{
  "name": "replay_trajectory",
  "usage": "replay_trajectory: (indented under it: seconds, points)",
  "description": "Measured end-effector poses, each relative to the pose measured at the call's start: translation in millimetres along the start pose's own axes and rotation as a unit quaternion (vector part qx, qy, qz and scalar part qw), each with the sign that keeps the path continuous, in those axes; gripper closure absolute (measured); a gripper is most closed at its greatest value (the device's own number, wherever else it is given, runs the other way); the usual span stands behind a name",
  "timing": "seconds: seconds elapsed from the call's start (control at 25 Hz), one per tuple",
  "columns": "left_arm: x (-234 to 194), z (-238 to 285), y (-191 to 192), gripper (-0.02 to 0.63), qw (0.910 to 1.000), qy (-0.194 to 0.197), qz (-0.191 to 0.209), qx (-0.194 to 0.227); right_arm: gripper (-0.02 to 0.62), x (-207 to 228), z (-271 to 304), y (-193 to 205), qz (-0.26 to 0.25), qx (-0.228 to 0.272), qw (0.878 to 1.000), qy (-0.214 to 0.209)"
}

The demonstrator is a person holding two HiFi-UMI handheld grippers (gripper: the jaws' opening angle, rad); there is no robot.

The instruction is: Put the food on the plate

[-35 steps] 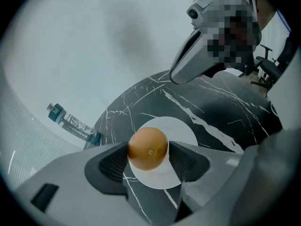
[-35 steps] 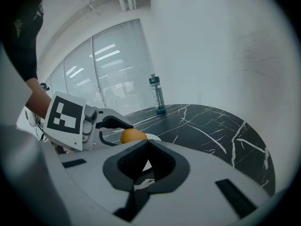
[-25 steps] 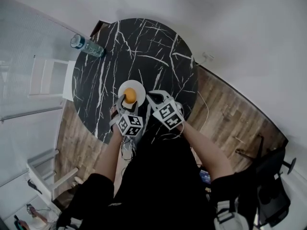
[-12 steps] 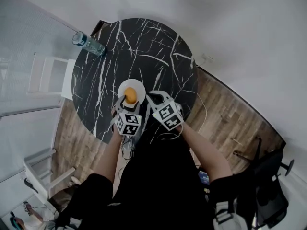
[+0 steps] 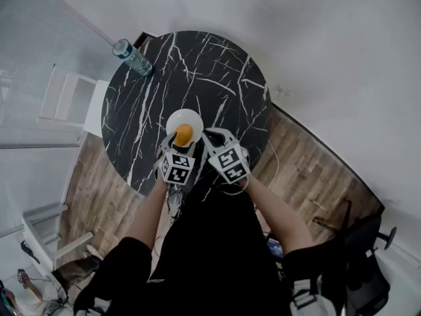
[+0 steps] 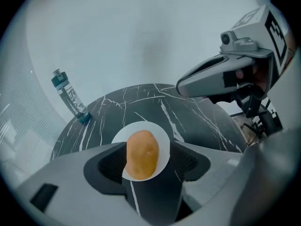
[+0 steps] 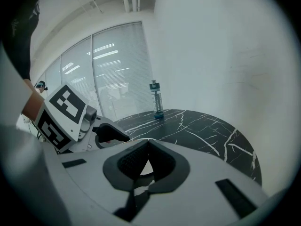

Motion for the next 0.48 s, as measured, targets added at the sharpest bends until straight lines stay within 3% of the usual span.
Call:
replay_trajectory:
  seconds: [0.32,0.48]
  points:
    - [-16.9,-61.6,5.3,0.336,0.9943,0.005,-0.089,0.059,0.598,-31.2,-31.7,-33.2,-0.018,0.029,0.999,0.038]
    - [-34.2,-119.0,11.3,0.339,0.9813,-0.011,-0.142,0.129,0.598,-59.7,-68.4,-71.0,-0.055,0.081,0.994,0.039]
Point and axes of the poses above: the fingertips, and each gripper's own axes: z forward along the fingers, x to its right, y out of its underside, the point moved 3 cm from there along -z, backward along the fingers, and after that the axes turned 14 degrees about -x, right-handed, at the moved point
